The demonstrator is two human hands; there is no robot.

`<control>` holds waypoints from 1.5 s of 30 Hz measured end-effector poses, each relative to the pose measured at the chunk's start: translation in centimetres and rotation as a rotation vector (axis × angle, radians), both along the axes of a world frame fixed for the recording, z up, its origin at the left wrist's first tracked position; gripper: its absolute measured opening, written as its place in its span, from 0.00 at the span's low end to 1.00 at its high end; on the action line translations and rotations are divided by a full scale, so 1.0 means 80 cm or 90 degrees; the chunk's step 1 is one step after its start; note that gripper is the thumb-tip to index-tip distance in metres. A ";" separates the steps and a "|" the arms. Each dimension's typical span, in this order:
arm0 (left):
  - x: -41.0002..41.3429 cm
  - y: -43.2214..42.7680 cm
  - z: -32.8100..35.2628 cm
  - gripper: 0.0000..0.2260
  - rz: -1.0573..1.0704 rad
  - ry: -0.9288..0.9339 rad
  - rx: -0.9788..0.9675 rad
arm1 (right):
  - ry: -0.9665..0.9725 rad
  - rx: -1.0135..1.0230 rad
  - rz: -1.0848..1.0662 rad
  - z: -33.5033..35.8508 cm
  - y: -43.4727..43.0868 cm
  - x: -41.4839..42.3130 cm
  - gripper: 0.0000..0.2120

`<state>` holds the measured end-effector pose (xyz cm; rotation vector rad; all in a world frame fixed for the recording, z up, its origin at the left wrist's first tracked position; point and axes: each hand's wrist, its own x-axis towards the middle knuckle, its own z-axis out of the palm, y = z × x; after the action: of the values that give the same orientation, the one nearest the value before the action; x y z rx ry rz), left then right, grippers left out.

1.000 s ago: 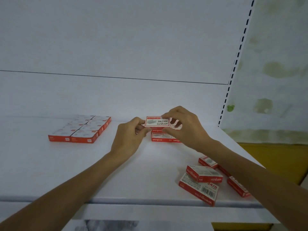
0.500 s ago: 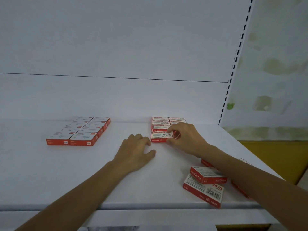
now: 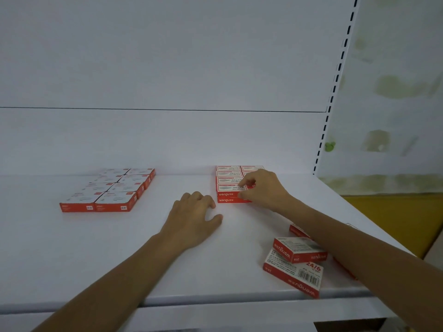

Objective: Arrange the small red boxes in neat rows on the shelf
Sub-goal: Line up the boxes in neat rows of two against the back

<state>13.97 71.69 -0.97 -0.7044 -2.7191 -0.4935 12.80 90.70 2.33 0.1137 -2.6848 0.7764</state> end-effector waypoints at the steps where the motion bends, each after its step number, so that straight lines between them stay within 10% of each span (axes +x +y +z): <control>1: 0.000 0.000 0.000 0.17 -0.001 0.002 -0.003 | -0.003 -0.005 -0.001 -0.001 0.000 -0.001 0.11; 12: 0.011 0.016 0.015 0.12 -0.127 0.130 -0.119 | -0.100 -0.029 0.009 0.033 0.009 0.010 0.26; 22: 0.030 0.079 0.026 0.09 -0.266 -0.104 0.147 | -0.152 0.034 0.025 0.044 0.074 0.070 0.08; 30: 0.035 0.127 0.020 0.15 -0.365 -0.177 0.101 | -0.349 0.041 0.021 0.031 0.135 0.120 0.21; 45: 0.019 0.117 0.015 0.22 -0.209 -0.071 0.275 | 0.024 0.081 -0.039 0.004 0.091 0.098 0.20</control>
<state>15.46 81.07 0.21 -1.0203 -2.4647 -1.1825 20.64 97.95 2.67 0.0756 -2.6868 0.5793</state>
